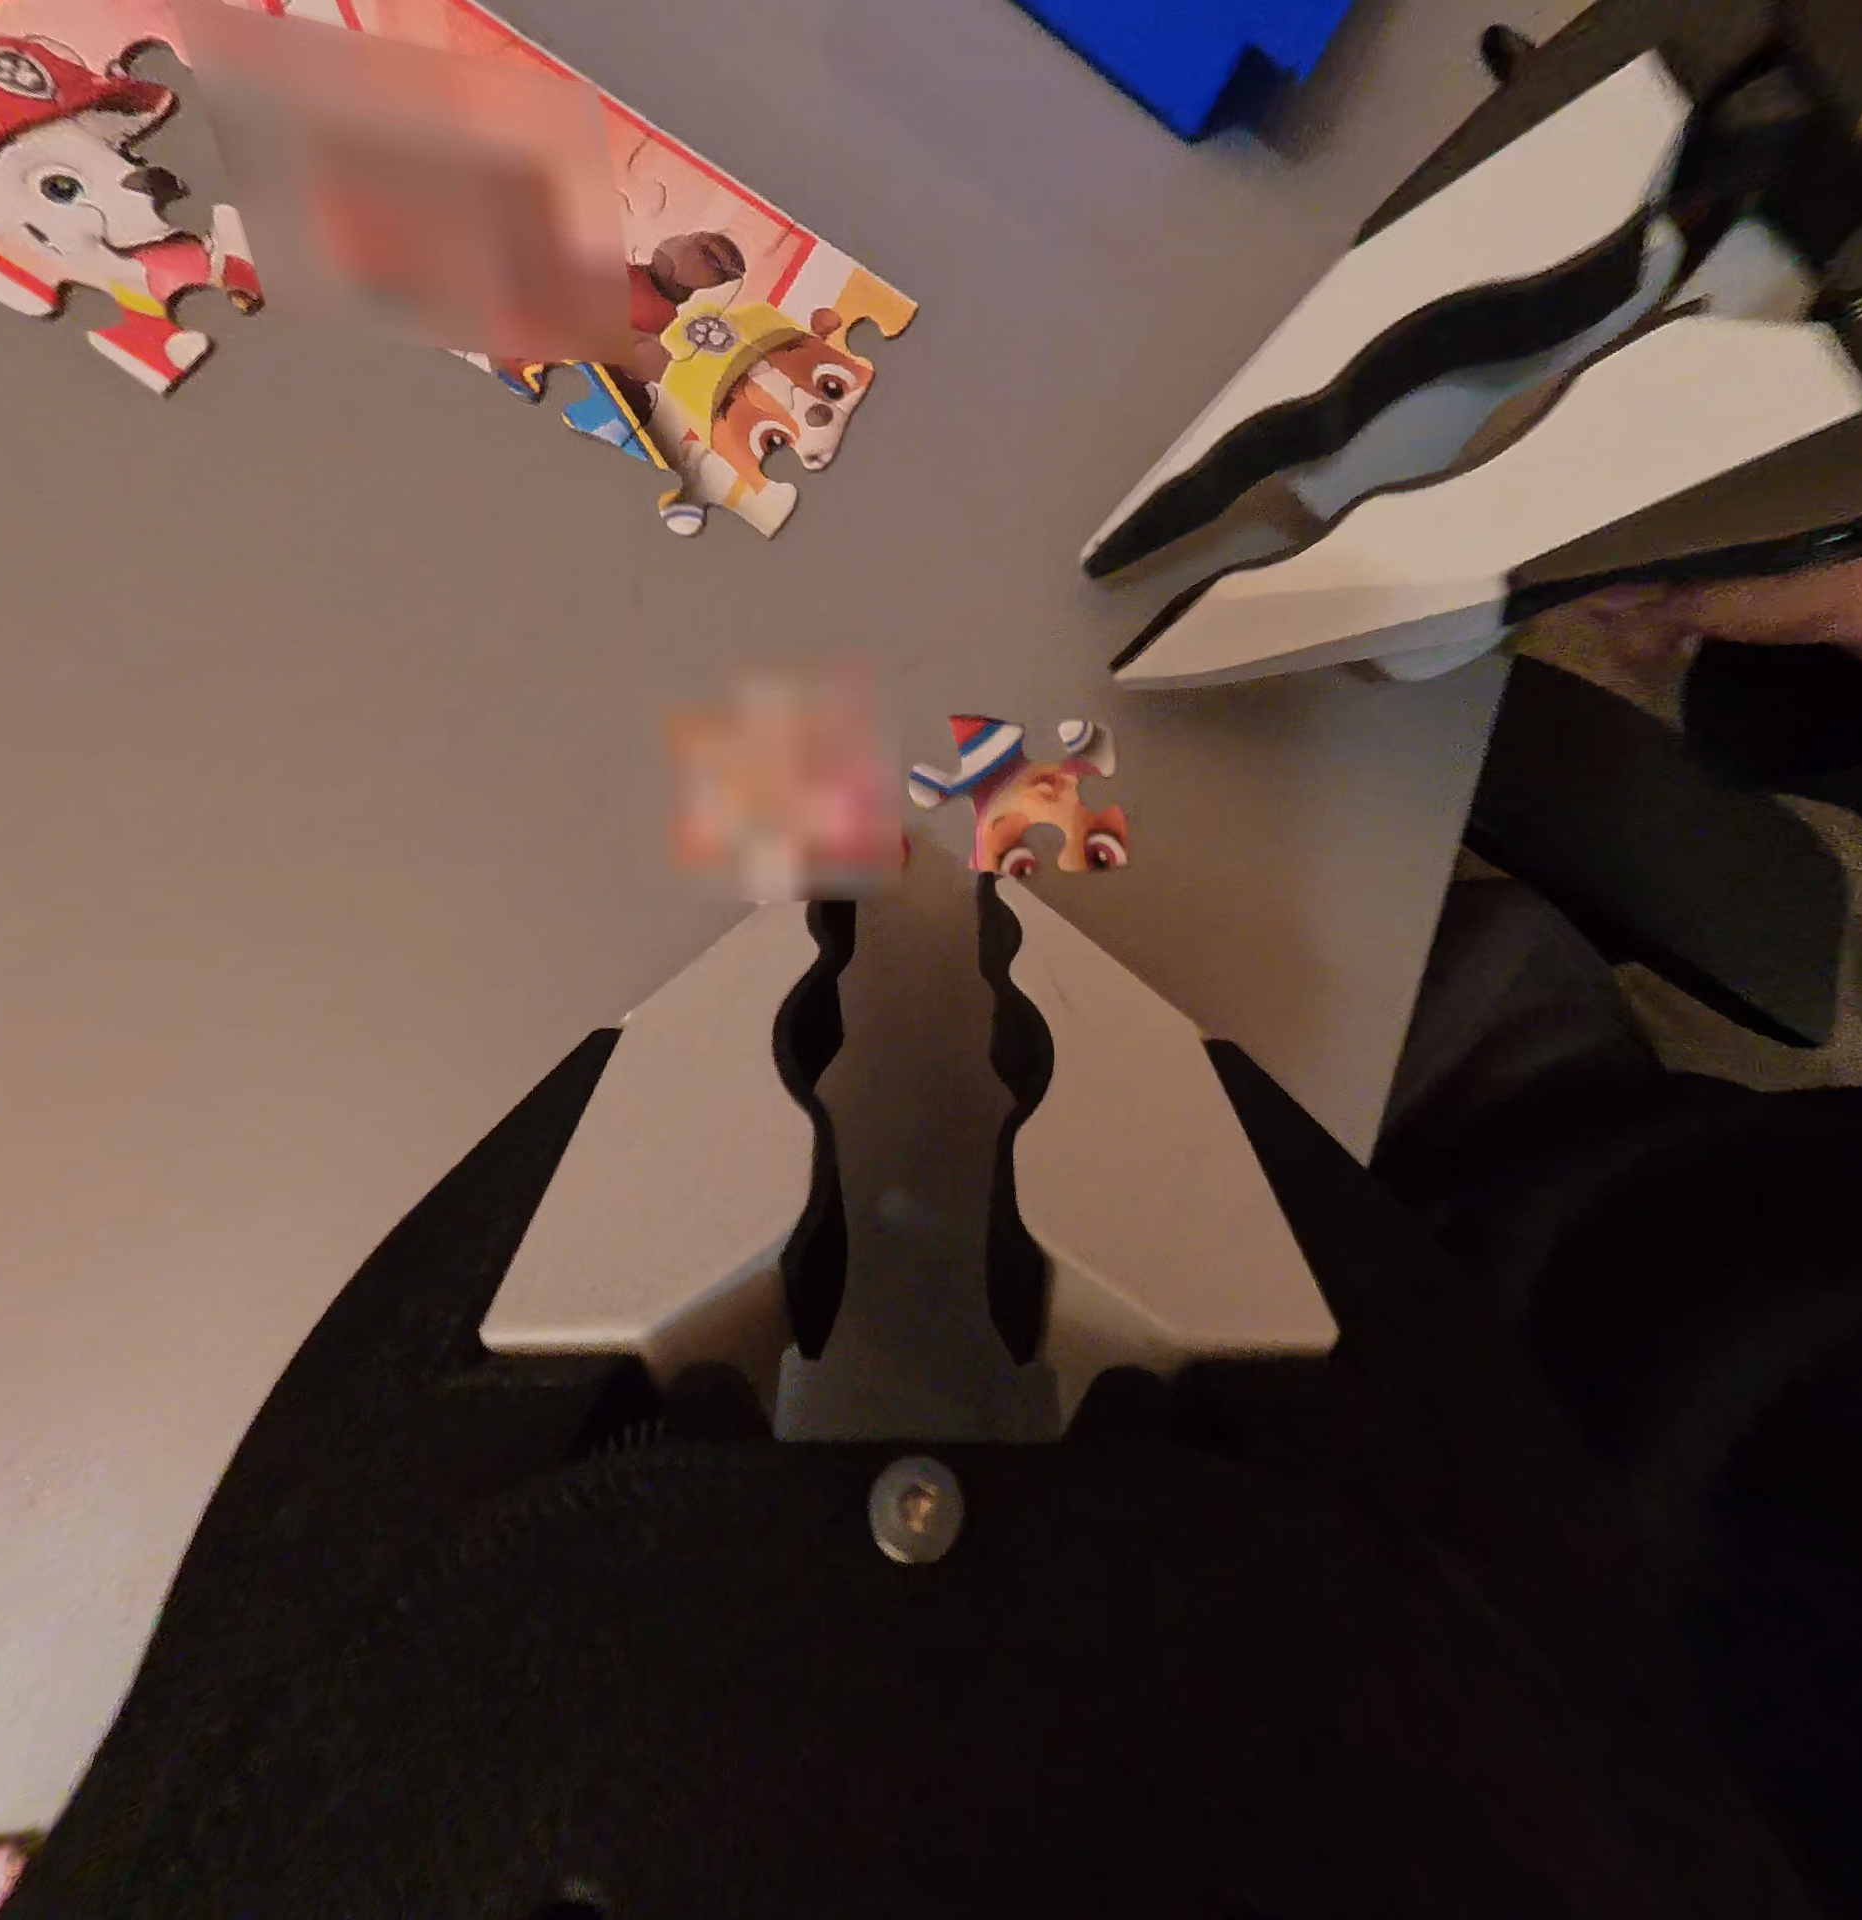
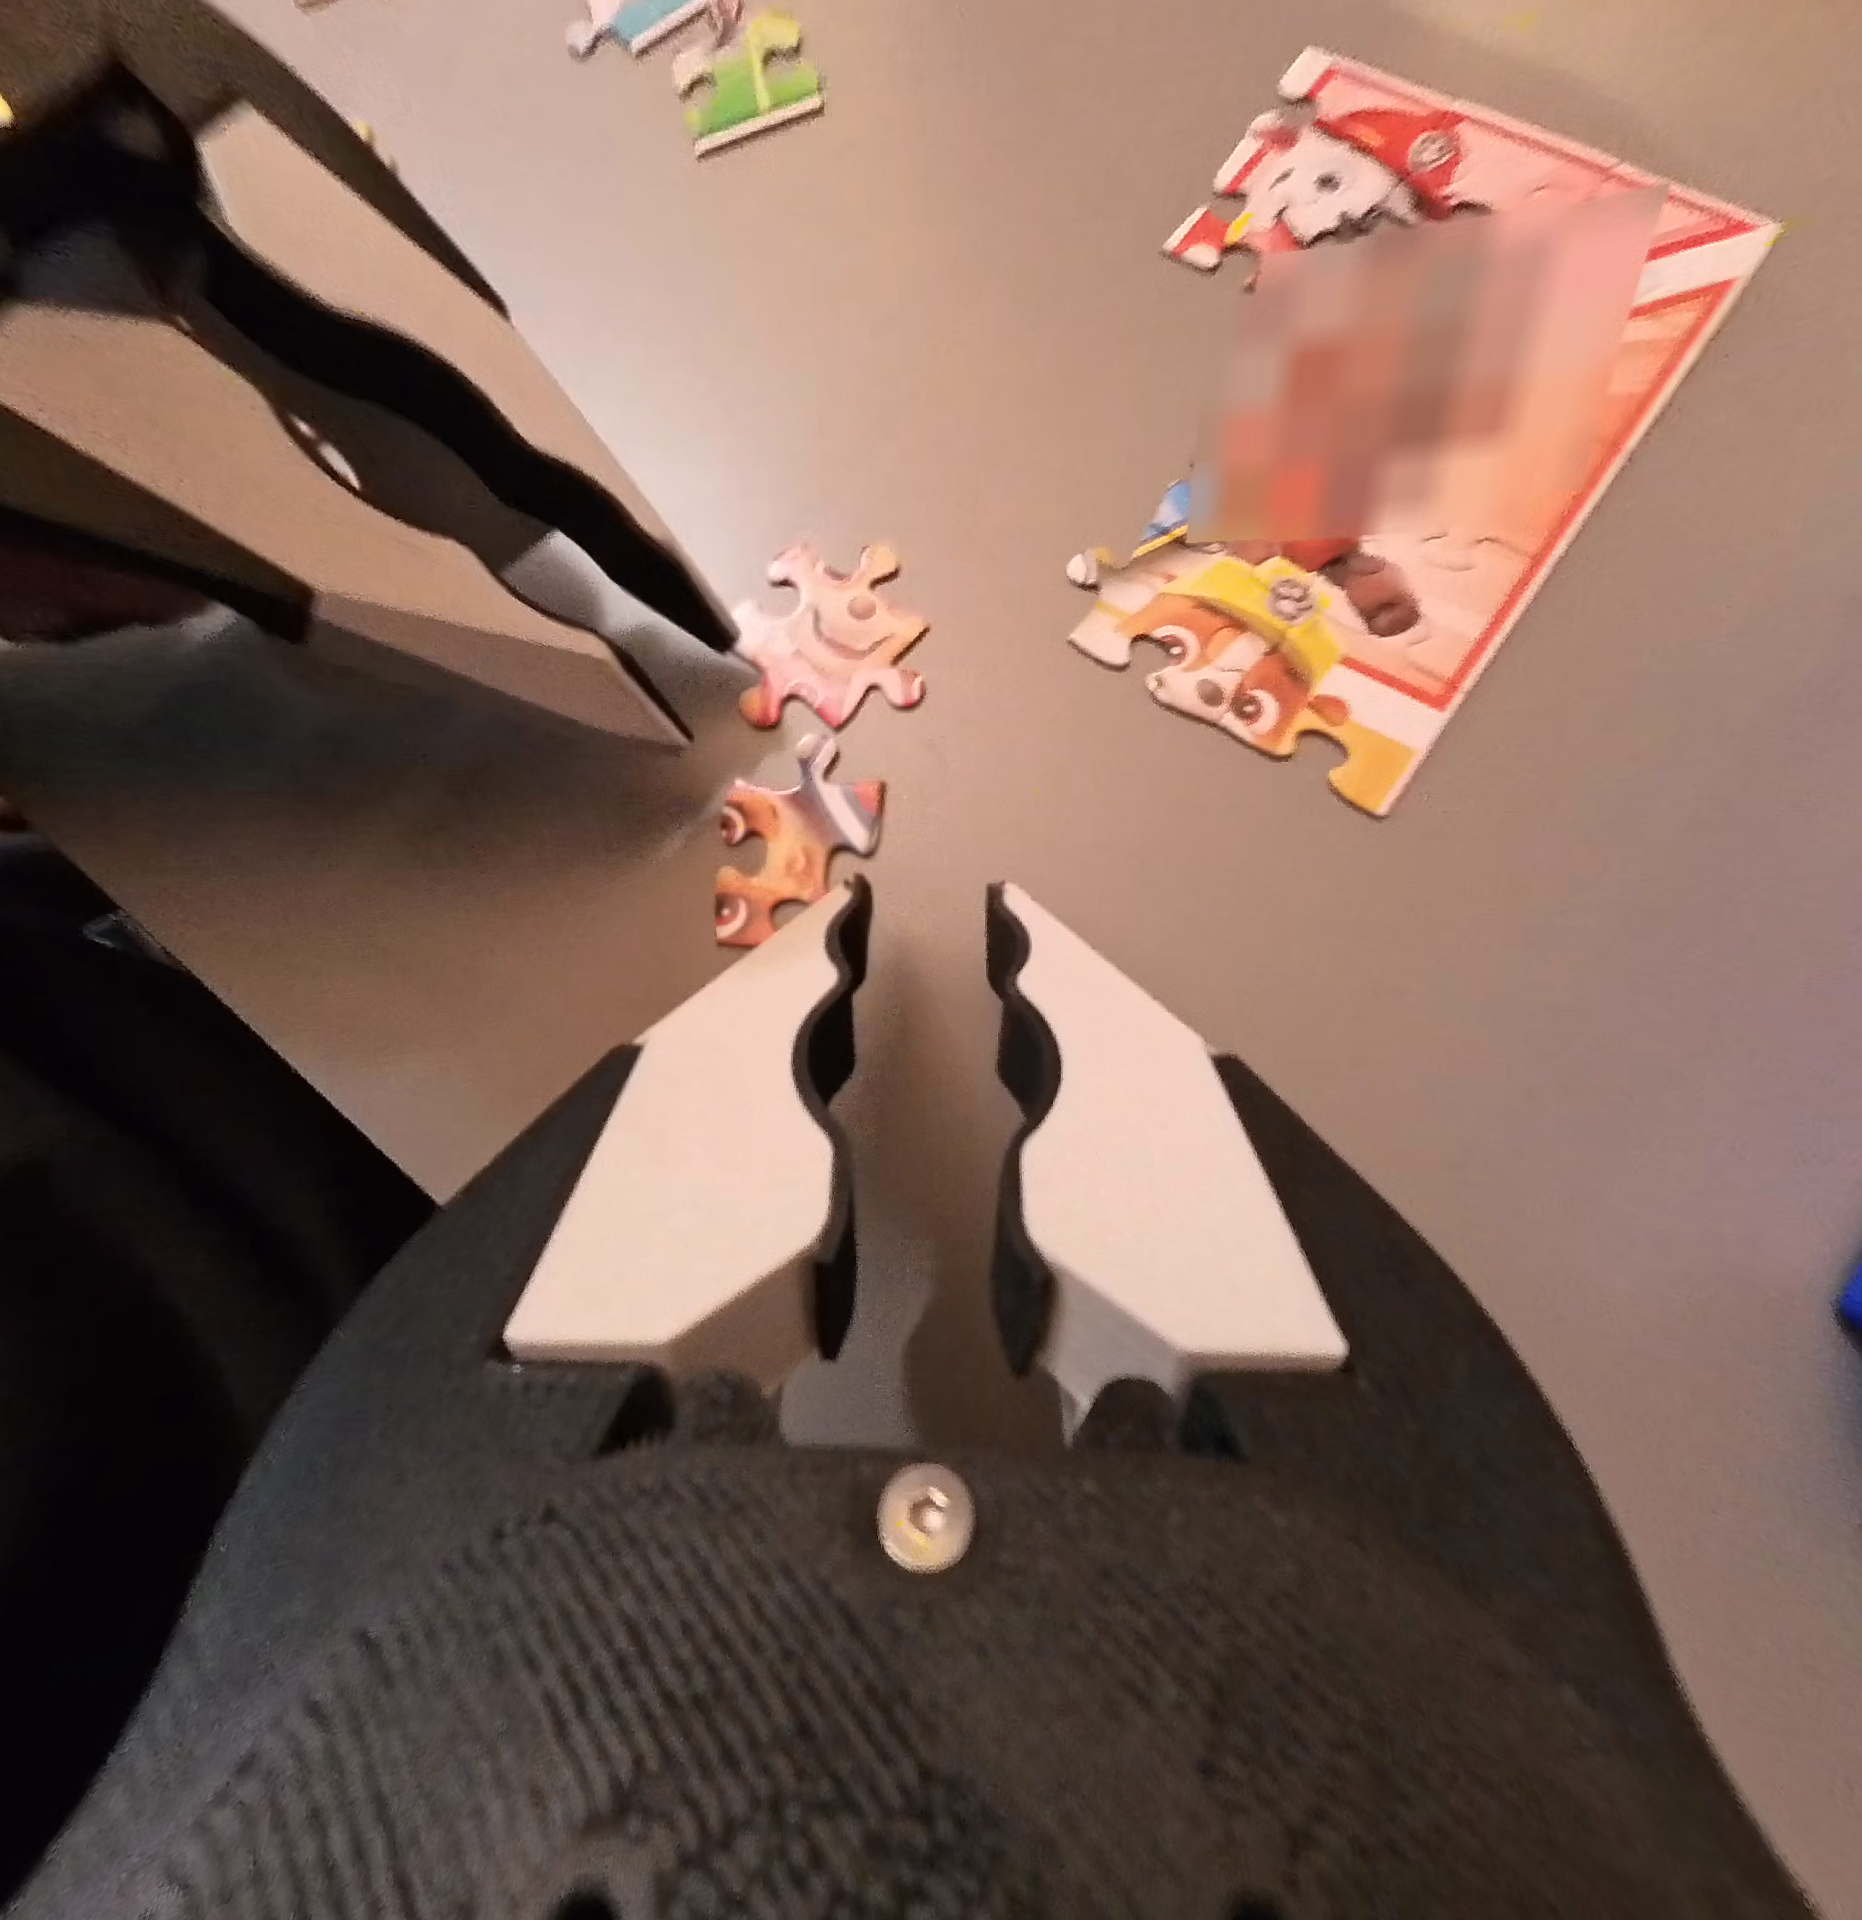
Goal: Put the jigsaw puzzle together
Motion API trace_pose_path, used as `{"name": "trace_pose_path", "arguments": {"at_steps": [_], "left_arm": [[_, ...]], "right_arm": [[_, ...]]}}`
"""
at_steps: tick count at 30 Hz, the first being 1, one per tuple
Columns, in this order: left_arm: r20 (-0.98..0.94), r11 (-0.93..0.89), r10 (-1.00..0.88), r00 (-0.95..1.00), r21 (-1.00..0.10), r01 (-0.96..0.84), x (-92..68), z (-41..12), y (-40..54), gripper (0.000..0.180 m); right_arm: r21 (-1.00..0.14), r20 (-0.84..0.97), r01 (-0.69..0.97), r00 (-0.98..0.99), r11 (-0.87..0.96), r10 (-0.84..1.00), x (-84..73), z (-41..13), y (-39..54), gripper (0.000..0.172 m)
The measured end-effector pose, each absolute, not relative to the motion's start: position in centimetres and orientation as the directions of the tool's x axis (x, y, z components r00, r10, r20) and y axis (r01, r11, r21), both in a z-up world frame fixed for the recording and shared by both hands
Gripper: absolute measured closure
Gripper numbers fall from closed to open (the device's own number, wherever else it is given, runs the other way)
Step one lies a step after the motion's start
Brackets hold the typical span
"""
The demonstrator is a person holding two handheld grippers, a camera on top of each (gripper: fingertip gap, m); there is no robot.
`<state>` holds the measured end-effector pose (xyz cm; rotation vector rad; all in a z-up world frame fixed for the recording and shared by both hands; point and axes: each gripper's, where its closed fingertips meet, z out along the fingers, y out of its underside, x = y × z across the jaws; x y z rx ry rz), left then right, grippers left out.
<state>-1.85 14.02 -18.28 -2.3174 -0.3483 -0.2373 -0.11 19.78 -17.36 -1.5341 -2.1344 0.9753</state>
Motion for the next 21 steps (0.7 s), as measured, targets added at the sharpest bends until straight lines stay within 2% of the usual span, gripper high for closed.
{"name": "trace_pose_path", "arguments": {"at_steps": [6, 13, 21], "left_arm": [[0.214, -0.690, 0.257, 0.942, -0.642, 0.334, -3.4, -18.9, 15.0, 0.162], [0.206, -0.681, 0.314, 0.927, -0.631, 0.371, -3.5, -19.2, 14.0, 0.174], [0.226, -0.665, 0.326, 0.918, -0.635, 0.393, -1.6, -19.3, 12.5, 0.173]], "right_arm": [[-0.731, -0.226, 0.675, -0.378, 0.100, 0.898, -0.1, -17.4, 18.8, 0.143], [-0.735, -0.147, 0.654, -0.410, 0.177, 0.900, -0.2, -18.3, 18.4, 0.140], [-0.711, -0.084, 0.646, -0.467, 0.276, 0.880, -0.4, -18.9, 16.4, 0.131]]}}
